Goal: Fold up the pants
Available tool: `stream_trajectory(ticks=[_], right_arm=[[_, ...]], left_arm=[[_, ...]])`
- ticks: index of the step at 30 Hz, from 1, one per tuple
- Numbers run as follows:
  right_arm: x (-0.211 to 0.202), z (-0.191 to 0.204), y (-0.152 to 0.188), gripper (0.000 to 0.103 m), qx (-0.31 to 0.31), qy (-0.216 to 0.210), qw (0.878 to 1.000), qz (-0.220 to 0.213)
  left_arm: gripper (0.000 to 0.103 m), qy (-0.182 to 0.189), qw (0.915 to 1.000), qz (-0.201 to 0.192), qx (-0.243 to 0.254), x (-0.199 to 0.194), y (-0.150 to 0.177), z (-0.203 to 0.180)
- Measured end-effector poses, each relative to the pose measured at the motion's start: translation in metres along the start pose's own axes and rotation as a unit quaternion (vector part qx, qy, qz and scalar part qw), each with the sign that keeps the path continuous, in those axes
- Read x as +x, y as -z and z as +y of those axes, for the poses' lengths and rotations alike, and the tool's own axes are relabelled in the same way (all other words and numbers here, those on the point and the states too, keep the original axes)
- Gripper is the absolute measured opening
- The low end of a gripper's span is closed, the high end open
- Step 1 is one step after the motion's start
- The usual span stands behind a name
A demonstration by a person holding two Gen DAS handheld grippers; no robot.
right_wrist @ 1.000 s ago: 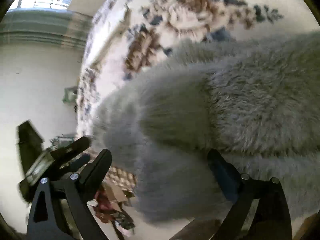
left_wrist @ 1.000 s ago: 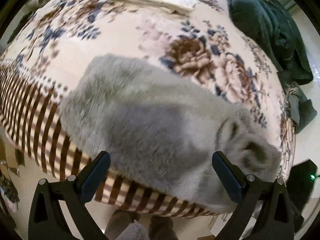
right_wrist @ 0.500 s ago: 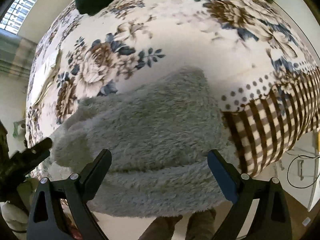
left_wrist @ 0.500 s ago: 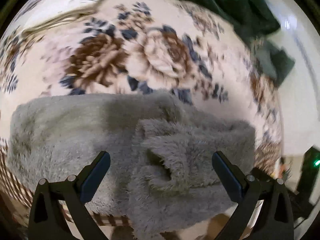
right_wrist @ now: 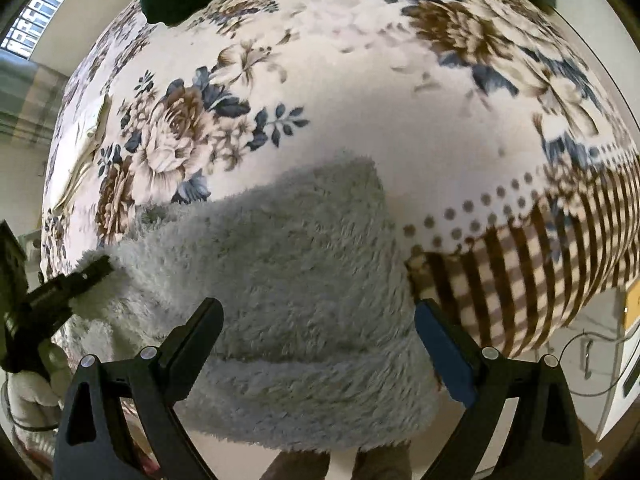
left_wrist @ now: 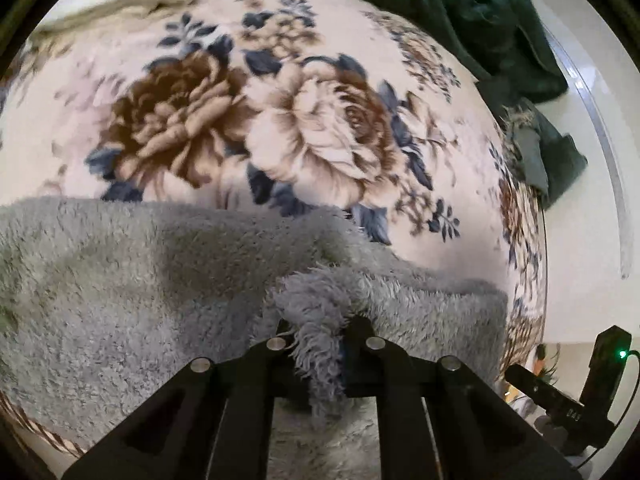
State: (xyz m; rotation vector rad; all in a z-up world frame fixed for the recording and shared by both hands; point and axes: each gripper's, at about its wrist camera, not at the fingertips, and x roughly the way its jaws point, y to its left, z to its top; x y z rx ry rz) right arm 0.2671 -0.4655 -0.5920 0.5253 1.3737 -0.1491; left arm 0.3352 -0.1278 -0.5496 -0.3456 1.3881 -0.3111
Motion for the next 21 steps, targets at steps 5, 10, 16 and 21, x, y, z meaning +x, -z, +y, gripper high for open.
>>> stream_trajectory(ticks=[5, 10, 16, 21], right_arm=[[0.016, -0.006, -0.037, 0.096, -0.009, -0.01, 1.0, 0.021], [0.055, -0.005, -0.067, 0.019, -0.023, -0.021, 0.998, 0.053], [0.05, -0.007, -0.073, 0.027, -0.003, -0.062, 0.997, 0.045], [0.015, -0.057, -0.029, 0.065, 0.076, -0.121, 0.989, 0.04]], left_arm=[[0.007, 0.005, 0.9991, 0.012, -0.04, 0.014, 0.0, 0.015], [0.007, -0.003, 0.9989, 0.008, -0.047, 0.017, 0.001, 0.021], [0.028, -0.018, 0.9967, 0.024, -0.075, 0.01, -0.005, 0.036], [0.071, -0.062, 0.9977, -0.023, -0.014, -0.054, -0.005, 0.0]])
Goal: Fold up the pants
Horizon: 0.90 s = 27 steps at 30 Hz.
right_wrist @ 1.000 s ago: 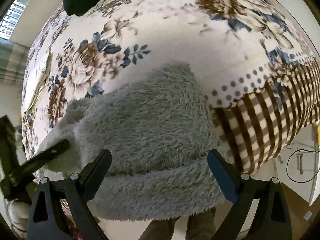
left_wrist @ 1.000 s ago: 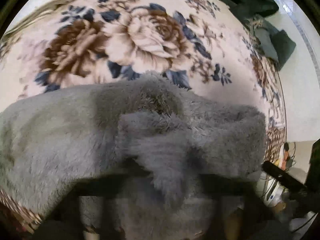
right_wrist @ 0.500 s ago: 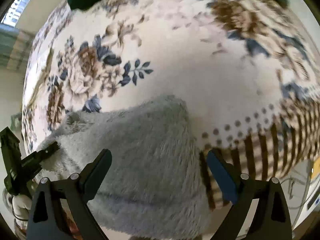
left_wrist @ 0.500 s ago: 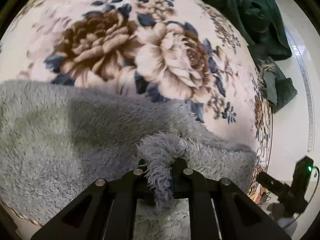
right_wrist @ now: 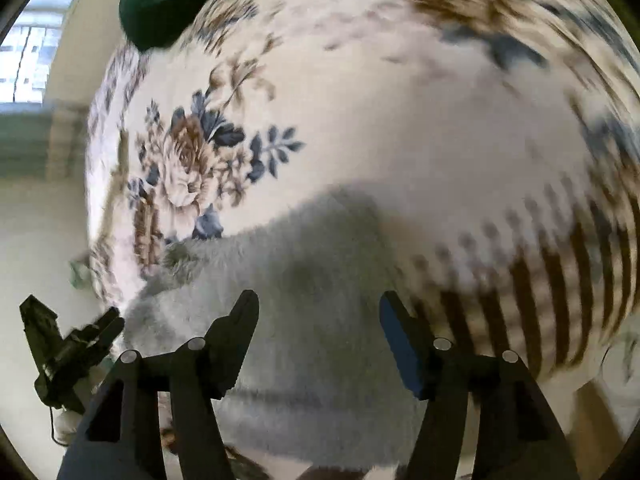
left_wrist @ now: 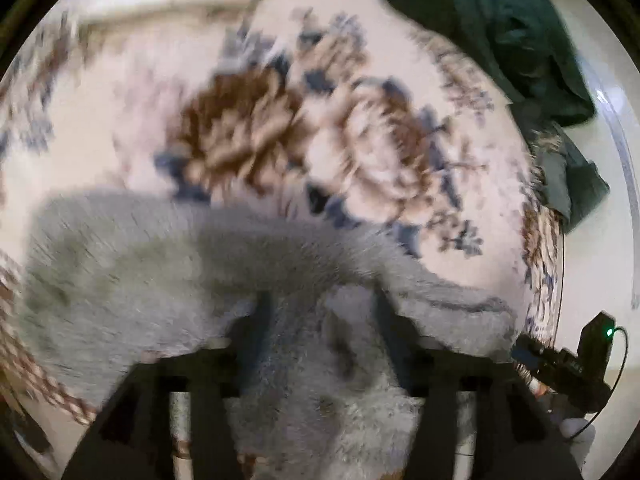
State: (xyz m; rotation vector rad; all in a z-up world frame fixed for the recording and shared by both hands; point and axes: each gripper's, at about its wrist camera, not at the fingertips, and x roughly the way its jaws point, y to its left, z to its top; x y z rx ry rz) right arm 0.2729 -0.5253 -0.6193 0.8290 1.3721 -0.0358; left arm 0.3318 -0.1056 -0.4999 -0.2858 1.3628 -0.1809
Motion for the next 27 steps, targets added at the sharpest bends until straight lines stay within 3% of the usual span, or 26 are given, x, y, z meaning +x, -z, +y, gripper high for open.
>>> stream_trajectory(ticks=[4, 7, 10, 13, 15, 16, 17, 18, 21, 23, 27], right_arm=[[-0.012, -0.042, 0.042, 0.065, 0.041, -0.003, 0.999, 0.008], [-0.003, -0.067, 0.07, 0.065, 0.061, -0.031, 0.997, 0.029], [0.011, -0.077, 0.082, 0.065, 0.06, -0.044, 0.996, 0.041], [0.024, -0.085, 0.087, 0.065, 0.058, -0.068, 0.995, 0.043], [0.027, -0.087, 0.086, 0.063, 0.058, -0.08, 0.994, 0.036], [0.027, -0.088, 0.085, 0.06, 0.055, -0.082, 0.995, 0.033], [0.027, -0.088, 0.084, 0.048, 0.052, -0.083, 0.995, 0.031], [0.028, -0.088, 0.083, 0.037, 0.05, -0.08, 0.995, 0.029], [0.029, -0.089, 0.082, 0.02, 0.041, -0.07, 0.996, 0.03], [0.027, -0.098, 0.086, 0.017, 0.032, -0.061, 0.997, 0.036], [0.037, -0.112, 0.101, 0.01, 0.027, -0.036, 0.997, 0.067]], left_arm=[[0.072, 0.005, 0.9956, -0.004, 0.093, -0.021, -0.002, -0.071], [0.072, 0.021, 0.9815, 0.033, 0.187, 0.007, 0.004, -0.146], [0.072, 0.018, 0.9588, 0.078, 0.273, 0.057, 0.013, -0.214], [0.072, -0.001, 0.9311, 0.132, 0.34, 0.111, 0.029, -0.263], [0.071, -0.024, 0.9081, 0.16, 0.386, 0.143, 0.045, -0.288], [0.065, -0.026, 0.9007, 0.168, 0.4, 0.153, 0.051, -0.293], [0.03, -0.024, 0.8933, 0.175, 0.414, 0.164, 0.057, -0.298], [0.007, -0.027, 0.8906, 0.178, 0.418, 0.171, 0.06, -0.299], [0.007, -0.034, 0.8857, 0.161, 0.434, 0.18, 0.062, -0.301], [0.007, -0.042, 0.8843, 0.155, 0.438, 0.184, 0.06, -0.299], [0.007, -0.045, 0.8953, 0.156, 0.415, 0.191, 0.048, -0.29]])
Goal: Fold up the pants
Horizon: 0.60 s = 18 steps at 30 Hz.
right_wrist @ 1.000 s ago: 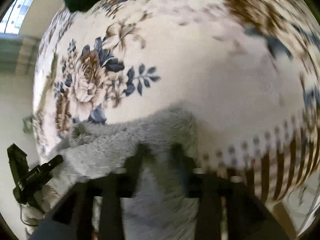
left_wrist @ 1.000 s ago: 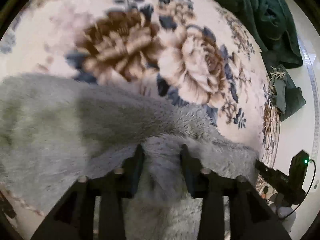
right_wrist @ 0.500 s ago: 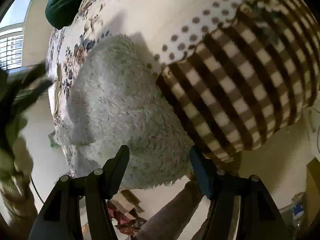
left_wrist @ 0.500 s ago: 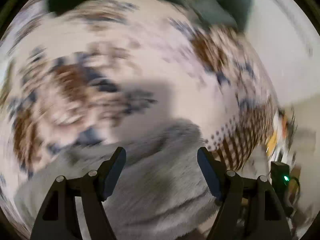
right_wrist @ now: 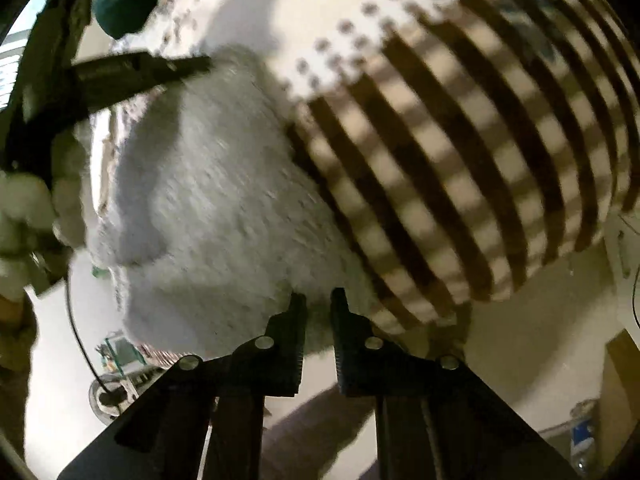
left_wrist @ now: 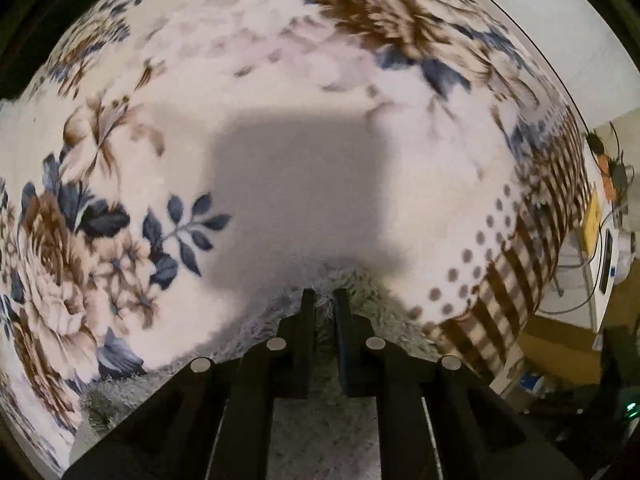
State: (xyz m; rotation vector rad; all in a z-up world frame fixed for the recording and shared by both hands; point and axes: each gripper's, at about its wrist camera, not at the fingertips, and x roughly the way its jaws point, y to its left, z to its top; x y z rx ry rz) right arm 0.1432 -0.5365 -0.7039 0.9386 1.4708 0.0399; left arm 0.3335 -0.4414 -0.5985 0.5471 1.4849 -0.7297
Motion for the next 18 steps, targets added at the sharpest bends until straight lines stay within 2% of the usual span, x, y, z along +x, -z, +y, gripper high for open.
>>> stream_trajectory(ticks=[3, 4, 7, 8, 9, 10, 11, 12, 13, 14, 16, 17, 18], right_arm=[[0.009, -0.012, 0.01, 0.009, 0.0, 0.025, 0.999, 0.026], [0.007, -0.016, 0.012, 0.009, 0.009, 0.018, 0.999, 0.027], [-0.008, -0.045, 0.015, 0.012, 0.092, -0.071, 0.993, 0.013], [-0.013, -0.055, 0.017, 0.024, 0.122, -0.103, 0.987, 0.006], [-0.018, -0.063, 0.019, 0.044, 0.147, -0.131, 0.98, -0.005], [-0.021, -0.069, 0.021, 0.054, 0.166, -0.154, 0.974, -0.014], [-0.02, -0.073, 0.024, 0.066, 0.187, -0.177, 0.966, -0.018], [-0.017, -0.076, 0.025, 0.066, 0.2, -0.193, 0.96, -0.015], [-0.011, -0.076, 0.026, 0.066, 0.209, -0.206, 0.956, -0.01], [-0.002, -0.072, 0.025, 0.066, 0.221, -0.217, 0.951, -0.002], [0.014, -0.064, 0.027, 0.062, 0.23, -0.225, 0.947, 0.0], [0.022, -0.058, 0.027, 0.037, 0.231, -0.229, 0.946, -0.005], [0.029, -0.052, 0.029, 0.012, 0.231, -0.224, 0.947, -0.004]], left_arm=[[0.006, 0.007, 0.9996, -0.007, -0.026, -0.004, -0.001, 0.014], [0.006, 0.015, 0.9991, -0.01, -0.04, -0.007, -0.002, 0.02], [0.007, 0.077, 0.9935, -0.008, -0.084, -0.02, -0.002, 0.035], [0.008, 0.097, 0.9908, -0.004, -0.095, -0.024, -0.001, 0.038], [0.012, 0.11, 0.9892, -0.003, -0.097, -0.027, 0.0, 0.039], [0.015, 0.116, 0.9886, -0.003, -0.096, -0.03, -0.001, 0.039], [0.023, 0.116, 0.9896, -0.005, -0.086, -0.033, 0.001, 0.037], [0.033, 0.114, 0.9907, -0.002, -0.074, -0.032, 0.0, 0.03], [0.04, 0.11, 0.9921, 0.008, -0.06, -0.027, 0.0, 0.023], [0.052, 0.101, 0.9936, 0.027, -0.043, -0.018, 0.0, 0.016], [0.052, 0.081, 0.995, 0.056, -0.019, -0.001, 0.004, 0.009], [0.05, 0.059, 0.9965, 0.059, -0.005, 0.008, 0.005, 0.002], [0.03, 0.052, 0.9971, 0.055, 0.008, 0.011, 0.009, -0.002]])
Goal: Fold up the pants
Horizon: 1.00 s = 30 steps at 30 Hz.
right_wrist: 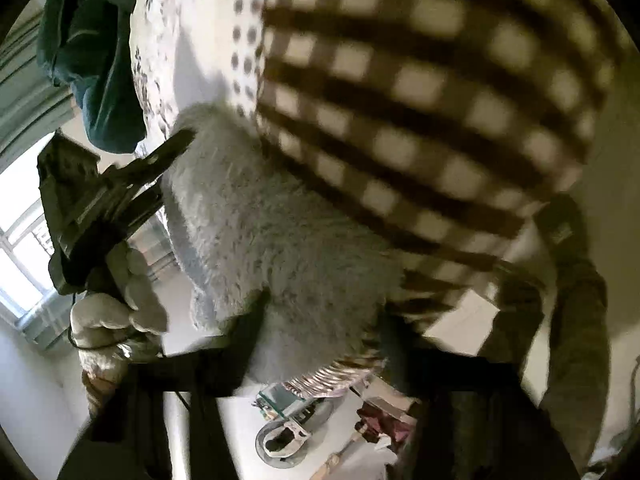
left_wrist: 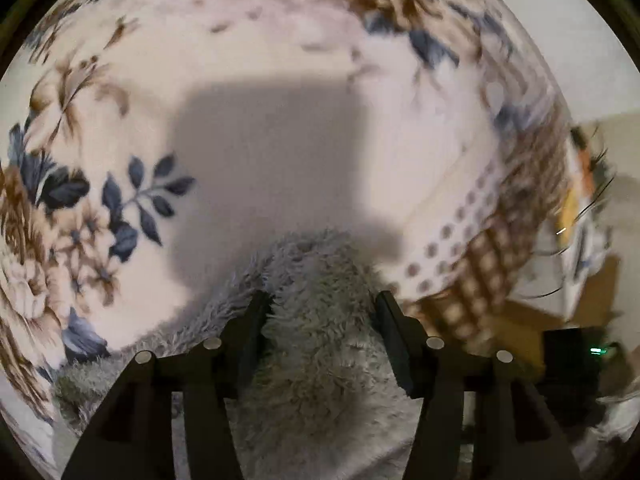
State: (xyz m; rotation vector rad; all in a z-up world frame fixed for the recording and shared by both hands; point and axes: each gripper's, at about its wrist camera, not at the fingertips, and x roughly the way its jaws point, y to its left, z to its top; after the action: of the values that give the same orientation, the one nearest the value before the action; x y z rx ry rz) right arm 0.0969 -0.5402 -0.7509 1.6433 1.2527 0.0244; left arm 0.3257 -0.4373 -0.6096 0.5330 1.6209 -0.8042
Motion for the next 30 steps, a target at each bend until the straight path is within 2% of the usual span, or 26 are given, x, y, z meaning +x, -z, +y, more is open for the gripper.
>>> stream_trajectory(ticks=[1, 3, 5, 7, 8, 11, 14, 16, 17, 19, 21, 22, 23, 25, 27, 30], right_arm=[[0.007, 0.001, 0.005, 0.012, 0.001, 0.011, 1.0, -0.007], [0.007, 0.003, 0.012, 0.009, -0.007, 0.041, 0.999, -0.032], [0.002, 0.006, 0.022, 0.008, -0.017, 0.07, 0.996, -0.048], [-0.005, 0.009, 0.025, 0.007, -0.035, 0.102, 0.992, -0.058], [-0.011, 0.012, 0.021, 0.006, -0.051, 0.129, 0.989, -0.053], [-0.014, 0.015, 0.021, 0.006, -0.076, 0.169, 0.982, -0.045], [-0.008, 0.041, 0.022, 0.007, -0.149, 0.23, 0.961, -0.027], [-0.007, 0.052, 0.023, 0.007, -0.173, 0.255, 0.951, -0.038], [-0.006, 0.055, 0.025, 0.007, -0.178, 0.255, 0.95, -0.036], [-0.009, 0.06, 0.027, 0.016, -0.161, 0.213, 0.963, -0.031], [-0.008, 0.055, 0.032, 0.044, -0.116, 0.156, 0.981, -0.009], [-0.009, 0.052, 0.036, 0.05, -0.1, 0.131, 0.986, -0.003], [-0.008, 0.045, 0.043, 0.052, -0.08, 0.103, 0.991, 0.003], [0.003, 0.038, 0.053, 0.052, -0.056, 0.084, 0.995, 0.018], [0.022, 0.03, 0.06, 0.052, -0.028, 0.062, 0.997, 0.027], [0.047, 0.026, 0.063, 0.05, 0.009, 0.015, 1.0, 0.017]], left_arm=[[0.018, -0.009, 0.9998, -0.004, 0.017, 0.003, 0.002, -0.005], [0.013, -0.02, 0.9988, -0.027, 0.035, -0.001, 0.004, -0.01], [0.012, -0.027, 0.9975, -0.045, 0.048, -0.008, 0.006, -0.01], [0.012, -0.017, 0.9984, -0.038, 0.038, -0.006, 0.006, -0.005], [0.012, -0.012, 0.9987, -0.035, 0.036, -0.004, 0.005, -0.002], [0.012, 0.005, 0.9993, -0.028, 0.024, -0.002, 0.002, 0.004], [0.012, 0.041, 0.9987, -0.026, -0.015, -0.007, -0.001, 0.017], [0.012, 0.045, 0.9982, -0.032, -0.024, -0.012, 0.005, 0.024], [0.013, 0.049, 0.998, -0.032, -0.022, -0.015, 0.006, 0.027], [0.016, 0.063, 0.9972, -0.028, -0.029, -0.02, 0.01, 0.029], [0.022, 0.097, 0.9934, -0.033, -0.051, -0.033, 0.014, 0.035], [0.023, 0.111, 0.9916, -0.036, -0.057, -0.04, 0.018, 0.038], [0.025, 0.117, 0.9904, -0.044, -0.059, -0.05, 0.024, 0.043], [0.032, 0.112, 0.9911, -0.049, -0.054, -0.06, 0.034, 0.045], [0.033, 0.098, 0.9938, -0.035, -0.038, -0.059, 0.044, 0.045], [0.032, 0.037, 0.9993, -0.008, 0.004, -0.038, 0.055, 0.038]])
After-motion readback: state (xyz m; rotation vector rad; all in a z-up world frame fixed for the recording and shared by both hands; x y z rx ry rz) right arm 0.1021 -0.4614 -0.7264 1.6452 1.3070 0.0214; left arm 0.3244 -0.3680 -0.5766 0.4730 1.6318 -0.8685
